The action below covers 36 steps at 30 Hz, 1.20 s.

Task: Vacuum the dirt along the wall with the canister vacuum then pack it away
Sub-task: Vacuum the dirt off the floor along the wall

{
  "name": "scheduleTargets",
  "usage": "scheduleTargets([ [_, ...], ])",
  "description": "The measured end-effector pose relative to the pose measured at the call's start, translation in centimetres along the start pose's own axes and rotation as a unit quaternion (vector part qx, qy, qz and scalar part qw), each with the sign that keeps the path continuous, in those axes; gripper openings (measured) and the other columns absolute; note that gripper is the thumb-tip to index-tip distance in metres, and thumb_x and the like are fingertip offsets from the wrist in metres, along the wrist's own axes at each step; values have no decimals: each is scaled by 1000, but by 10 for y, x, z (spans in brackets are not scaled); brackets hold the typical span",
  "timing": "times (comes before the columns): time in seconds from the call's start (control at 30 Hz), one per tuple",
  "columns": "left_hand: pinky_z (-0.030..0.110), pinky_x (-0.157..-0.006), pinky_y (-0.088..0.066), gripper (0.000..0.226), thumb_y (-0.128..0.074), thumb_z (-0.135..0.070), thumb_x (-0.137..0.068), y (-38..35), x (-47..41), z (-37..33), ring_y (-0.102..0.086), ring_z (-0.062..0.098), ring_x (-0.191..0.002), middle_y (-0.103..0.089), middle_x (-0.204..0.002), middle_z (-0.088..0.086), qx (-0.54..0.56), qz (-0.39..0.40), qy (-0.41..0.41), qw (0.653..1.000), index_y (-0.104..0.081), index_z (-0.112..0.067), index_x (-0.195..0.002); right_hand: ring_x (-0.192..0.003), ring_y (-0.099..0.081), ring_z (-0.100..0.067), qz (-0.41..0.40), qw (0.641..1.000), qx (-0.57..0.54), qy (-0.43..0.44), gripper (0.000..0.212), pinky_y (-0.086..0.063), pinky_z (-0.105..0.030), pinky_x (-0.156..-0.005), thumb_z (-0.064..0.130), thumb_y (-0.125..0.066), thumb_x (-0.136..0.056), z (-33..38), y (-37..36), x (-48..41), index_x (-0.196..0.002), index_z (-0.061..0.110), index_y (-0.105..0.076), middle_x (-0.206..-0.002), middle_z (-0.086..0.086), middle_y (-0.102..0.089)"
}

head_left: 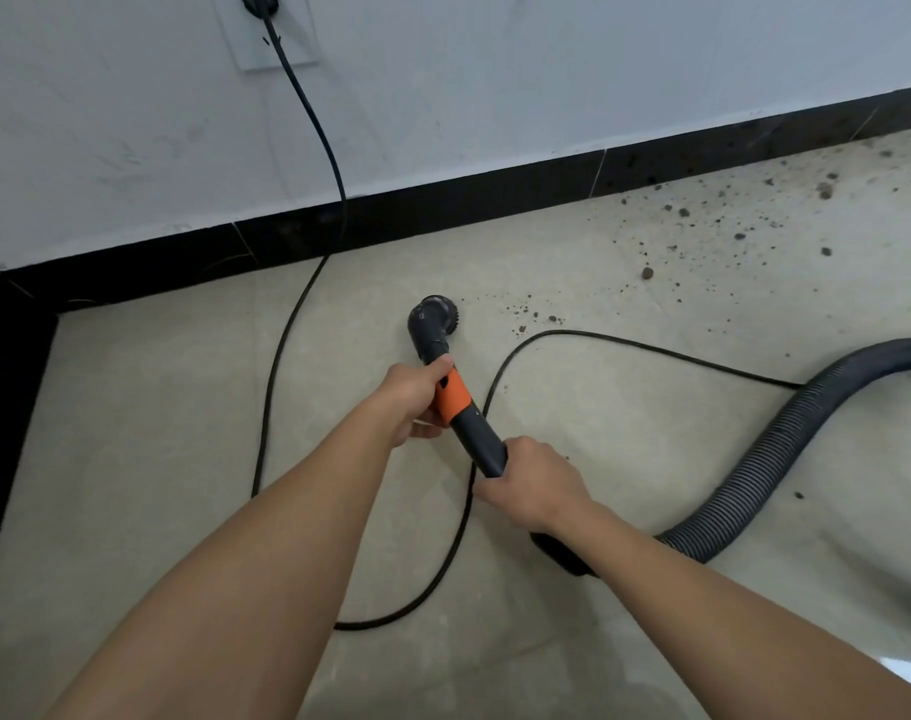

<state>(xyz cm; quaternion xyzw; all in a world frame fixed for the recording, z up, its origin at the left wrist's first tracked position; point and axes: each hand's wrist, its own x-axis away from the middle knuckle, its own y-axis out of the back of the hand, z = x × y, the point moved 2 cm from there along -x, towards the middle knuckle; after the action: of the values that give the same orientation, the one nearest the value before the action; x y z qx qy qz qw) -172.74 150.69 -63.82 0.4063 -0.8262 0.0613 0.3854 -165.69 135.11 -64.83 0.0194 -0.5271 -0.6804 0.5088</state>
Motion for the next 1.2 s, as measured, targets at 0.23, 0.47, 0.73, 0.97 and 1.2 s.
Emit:
scheduleTargets([
  [0.23,31,-62,-48,34,-52,-40,-97,-41,-7,-20,-57,27,-68,-62,-81,13,-29,1,-82,996,-60,-8,-88,-74,-56,-25,-99,994,46,-8,27,-40,-32,-62,34,-61,-83,-36,38,-2,-102,25,-43,-86,0,-59],
  [0.47,45,-102,-38,41,-41,-31,-99,69,-12,77,-41,38,-125,-46,-135,22,-421,-263,-125,859,-52,-3,-128,-75,-57,-27,-107,992,62,23,23,-42,-32,-64,40,-59,-82,-7,28,1,-95,25,-48,-84,-1,-61],
  [0.73,46,-121,-3,60,-19,-41,-102,74,-7,141,1,33,-149,-1,-161,18,-484,-257,-132,826,-8,-14,-155,-80,-64,-30,-135,988,47,-64,27,-45,-31,-65,39,-64,-80,-32,58,-26,-96,19,-55,-87,-5,-66],
  [0.97,48,-120,-1,61,-17,-42,-102,70,-10,142,2,33,-148,-1,-161,19,-487,-268,-125,822,-6,-13,-155,-72,-58,-25,-66,991,113,-2,20,-38,-28,-55,34,-65,-79,-40,61,-7,-87,22,-50,-75,1,-56],
  [1.2,49,-119,-5,58,-28,-38,-102,74,-8,143,-7,36,-148,-12,-159,20,-489,-272,-148,816,-20,-11,-153,-69,-50,-21,-37,969,232,83,16,-30,-30,-53,42,-56,-82,-57,21,62,-85,30,-46,-66,8,-44],
])
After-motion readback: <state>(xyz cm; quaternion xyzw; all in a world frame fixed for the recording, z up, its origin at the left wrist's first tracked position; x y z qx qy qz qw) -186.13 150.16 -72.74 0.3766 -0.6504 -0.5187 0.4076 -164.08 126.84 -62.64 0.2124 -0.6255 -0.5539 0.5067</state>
